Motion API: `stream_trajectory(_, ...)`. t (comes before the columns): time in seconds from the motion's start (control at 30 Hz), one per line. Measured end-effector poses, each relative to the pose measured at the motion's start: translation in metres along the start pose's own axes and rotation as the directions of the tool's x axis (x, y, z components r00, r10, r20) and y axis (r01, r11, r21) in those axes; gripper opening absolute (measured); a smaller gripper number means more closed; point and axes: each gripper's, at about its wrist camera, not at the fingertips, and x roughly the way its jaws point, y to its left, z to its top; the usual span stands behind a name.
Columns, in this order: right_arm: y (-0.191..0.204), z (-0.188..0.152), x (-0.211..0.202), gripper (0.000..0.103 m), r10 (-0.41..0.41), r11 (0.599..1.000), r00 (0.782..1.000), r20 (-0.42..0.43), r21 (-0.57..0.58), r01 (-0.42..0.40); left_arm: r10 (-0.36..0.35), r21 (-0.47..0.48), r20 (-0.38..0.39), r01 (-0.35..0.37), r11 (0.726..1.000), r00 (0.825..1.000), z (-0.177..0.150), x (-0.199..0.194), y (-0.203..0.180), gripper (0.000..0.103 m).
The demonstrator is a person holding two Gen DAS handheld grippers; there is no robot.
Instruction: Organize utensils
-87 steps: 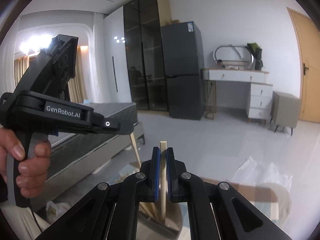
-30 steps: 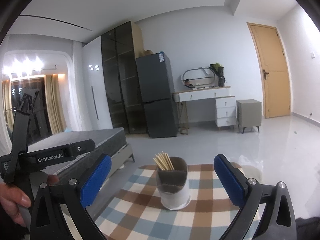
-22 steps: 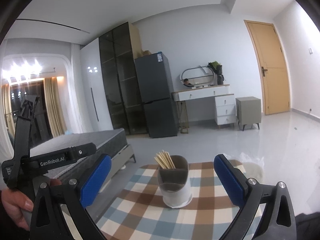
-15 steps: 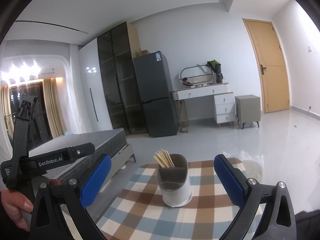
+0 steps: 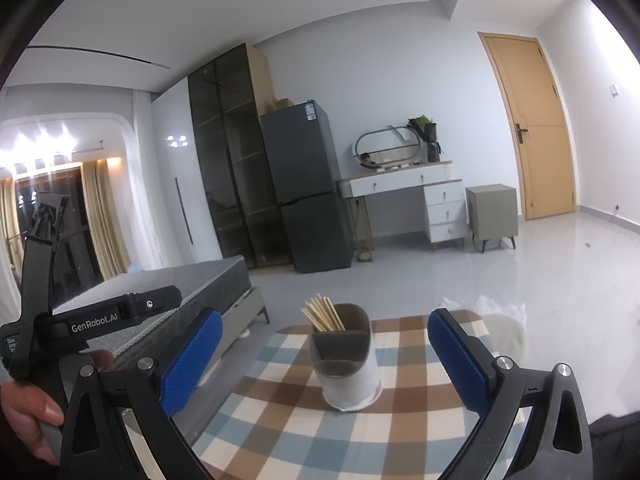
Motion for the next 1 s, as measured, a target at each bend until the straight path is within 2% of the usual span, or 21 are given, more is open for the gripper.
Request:
stream_trajectory(0.07, -0.0001, -0.0004, -0.0005, 0.103, -0.003, 1.000, 1.000, 0.003, 0.001, 0.003, 0.018, -0.006, 0.003, -0.018, 1.000, 1.000, -0.0001, 0.0001, 0.0014, 0.097)
stream_trajectory(1.0, -0.0035, -0.0011, -0.0028, 0.103, 0.001, 1.000, 1.000, -0.005, 0.010, -0.001, -0.012, -0.019, -0.013, 0.012, 1.000, 1.000, -0.0028, 0.0017, 0.0035, 0.097)
